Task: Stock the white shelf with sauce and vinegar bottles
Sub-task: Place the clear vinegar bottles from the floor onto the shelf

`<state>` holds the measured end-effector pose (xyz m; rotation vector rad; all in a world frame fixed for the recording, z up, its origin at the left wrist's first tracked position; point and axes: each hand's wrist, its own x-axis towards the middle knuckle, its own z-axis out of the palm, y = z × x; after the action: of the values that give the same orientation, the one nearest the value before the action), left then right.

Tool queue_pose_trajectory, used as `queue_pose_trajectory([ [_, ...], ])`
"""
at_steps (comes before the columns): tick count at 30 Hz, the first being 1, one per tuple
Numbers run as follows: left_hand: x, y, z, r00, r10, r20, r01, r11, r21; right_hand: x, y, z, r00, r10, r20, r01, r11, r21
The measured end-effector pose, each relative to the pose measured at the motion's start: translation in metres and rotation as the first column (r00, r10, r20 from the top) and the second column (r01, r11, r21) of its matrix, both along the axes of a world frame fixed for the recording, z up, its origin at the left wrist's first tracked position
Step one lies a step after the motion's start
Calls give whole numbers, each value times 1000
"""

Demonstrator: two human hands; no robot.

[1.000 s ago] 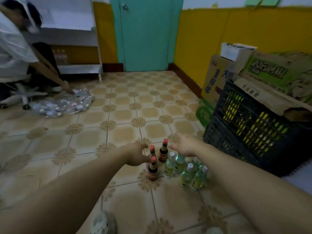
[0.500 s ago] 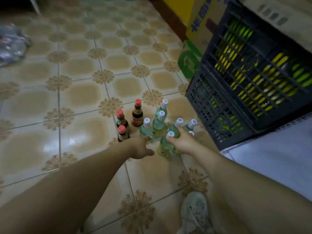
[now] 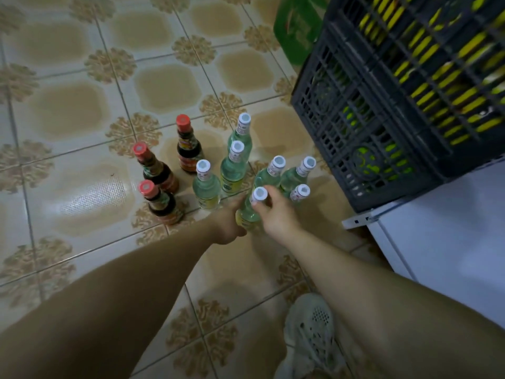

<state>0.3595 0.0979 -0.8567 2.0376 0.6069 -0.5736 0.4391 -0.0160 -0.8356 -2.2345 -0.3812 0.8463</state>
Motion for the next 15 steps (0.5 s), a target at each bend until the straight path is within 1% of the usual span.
queue_pose_trajectory([
  [4, -3, 4, 17, 1000, 13, 7, -12, 999, -35, -4, -8, 26, 1000, -7, 30, 6, 999, 40],
  [7, -9, 6, 49, 999, 27, 40, -24, 997, -76, -4, -10, 72, 997, 9, 80, -15, 997, 75],
  [11, -17, 6, 128, 985, 5, 173, 20, 989, -147, 0, -11, 170, 979, -9, 205, -12, 995, 102],
  [15, -24, -5, 232, 926, 46, 375, 47, 971, -234, 1, -13, 289, 933, -29, 358, -45, 980, 196],
])
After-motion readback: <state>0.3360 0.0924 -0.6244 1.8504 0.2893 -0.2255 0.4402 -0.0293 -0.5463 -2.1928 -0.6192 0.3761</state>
